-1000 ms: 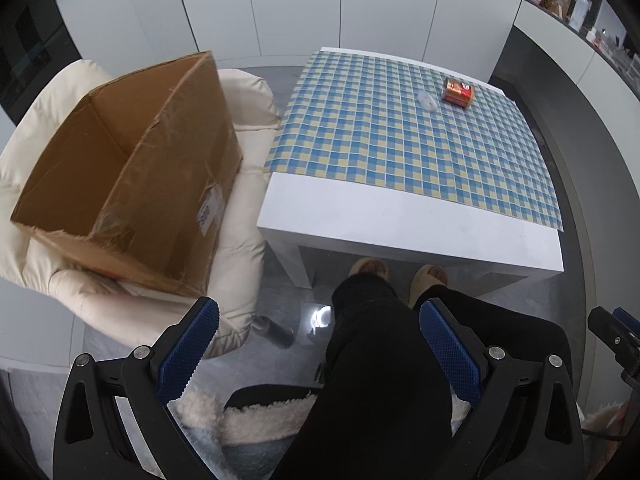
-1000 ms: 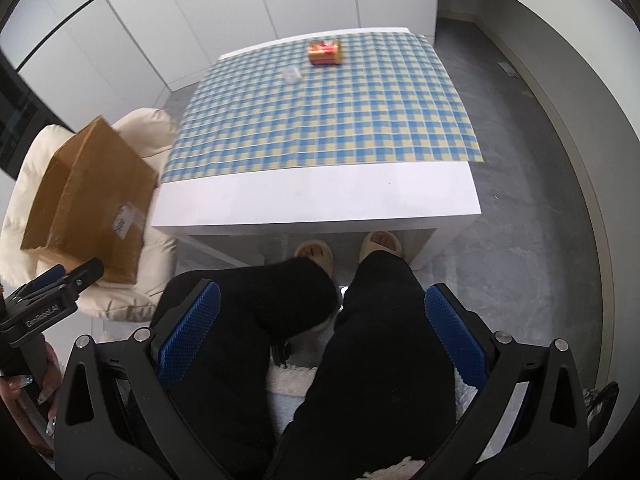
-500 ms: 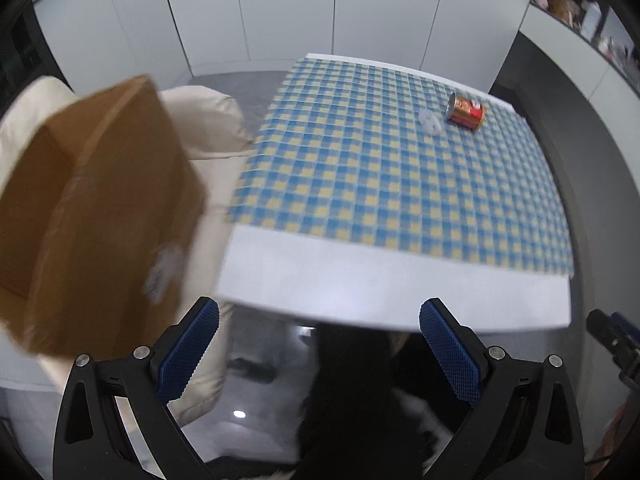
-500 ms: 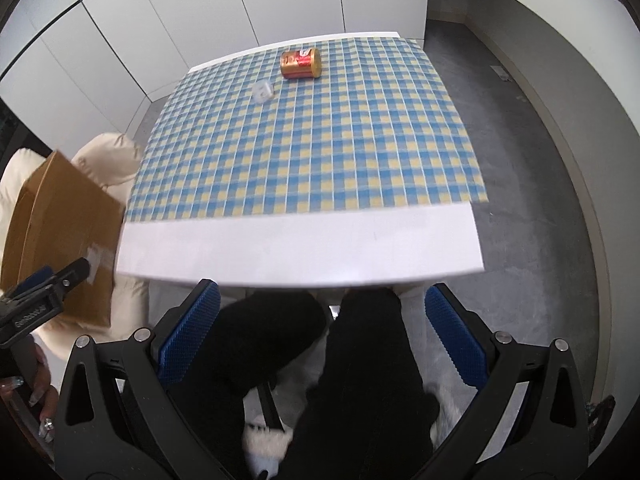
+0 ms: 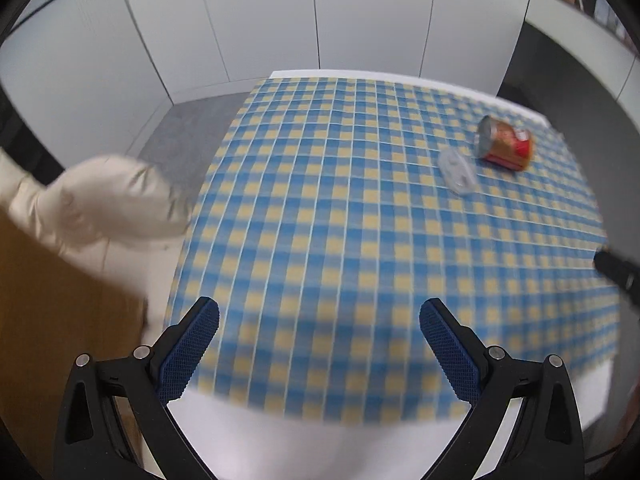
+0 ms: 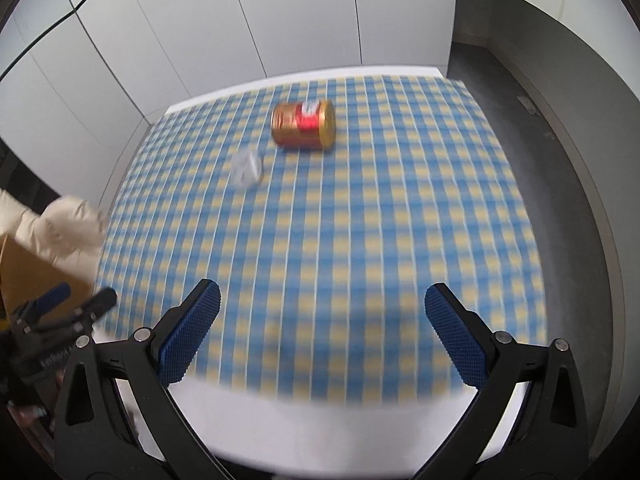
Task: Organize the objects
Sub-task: 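Move both open grippers toward the red-gold can and clear oval case, then grasp the clear oval case with the left gripper while the right gripper grasps the red-gold can, then lift the clear oval case with the left gripper while the right gripper lifts the can, then carry the clear oval case and red-gold can toward the cardboard box, then turn and carry the clear oval case and red-gold can over the cardboard box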
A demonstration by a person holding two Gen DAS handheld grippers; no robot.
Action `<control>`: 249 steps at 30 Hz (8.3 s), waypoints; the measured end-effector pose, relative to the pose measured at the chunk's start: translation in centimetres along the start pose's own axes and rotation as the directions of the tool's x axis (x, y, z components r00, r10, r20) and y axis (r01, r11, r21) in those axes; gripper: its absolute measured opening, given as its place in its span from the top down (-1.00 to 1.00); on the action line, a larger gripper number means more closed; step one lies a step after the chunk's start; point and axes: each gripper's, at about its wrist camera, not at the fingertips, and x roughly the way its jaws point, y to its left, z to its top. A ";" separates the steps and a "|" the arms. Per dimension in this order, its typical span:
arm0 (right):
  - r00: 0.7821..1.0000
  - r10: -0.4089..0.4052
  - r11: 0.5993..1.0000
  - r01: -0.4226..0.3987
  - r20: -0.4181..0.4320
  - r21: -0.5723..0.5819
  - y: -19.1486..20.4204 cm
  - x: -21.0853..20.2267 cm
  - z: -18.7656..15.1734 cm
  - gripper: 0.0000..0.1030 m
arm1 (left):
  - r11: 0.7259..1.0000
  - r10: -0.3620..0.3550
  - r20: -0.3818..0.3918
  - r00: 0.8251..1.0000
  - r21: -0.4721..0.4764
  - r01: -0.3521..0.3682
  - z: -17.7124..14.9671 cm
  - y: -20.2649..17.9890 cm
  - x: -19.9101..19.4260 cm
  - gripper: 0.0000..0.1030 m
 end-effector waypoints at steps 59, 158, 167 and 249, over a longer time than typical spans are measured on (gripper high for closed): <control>0.996 -0.091 0.994 0.092 0.017 -0.055 -2.4 10.3 7.8 -0.26 | 0.973 -0.195 0.000 0.981 0.123 0.193 9.3 -7.2 11.0 0.02; 0.937 -0.106 0.959 0.185 0.333 -0.216 11.9 -32.6 14.1 -0.24 | 0.999 -0.049 0.346 0.937 0.019 0.045 11.9 1.9 -35.1 0.01; 0.945 -0.100 0.962 0.172 0.310 -0.214 11.6 -32.5 11.6 -0.24 | 0.999 -0.038 0.367 0.929 0.021 0.033 9.3 1.6 -35.9 0.01; 0.988 -0.096 0.985 0.111 0.117 -0.128 3.8 -32.8 -18.7 -0.24 | 0.999 -0.033 0.233 0.972 0.021 0.029 -18.4 6.2 -33.2 0.01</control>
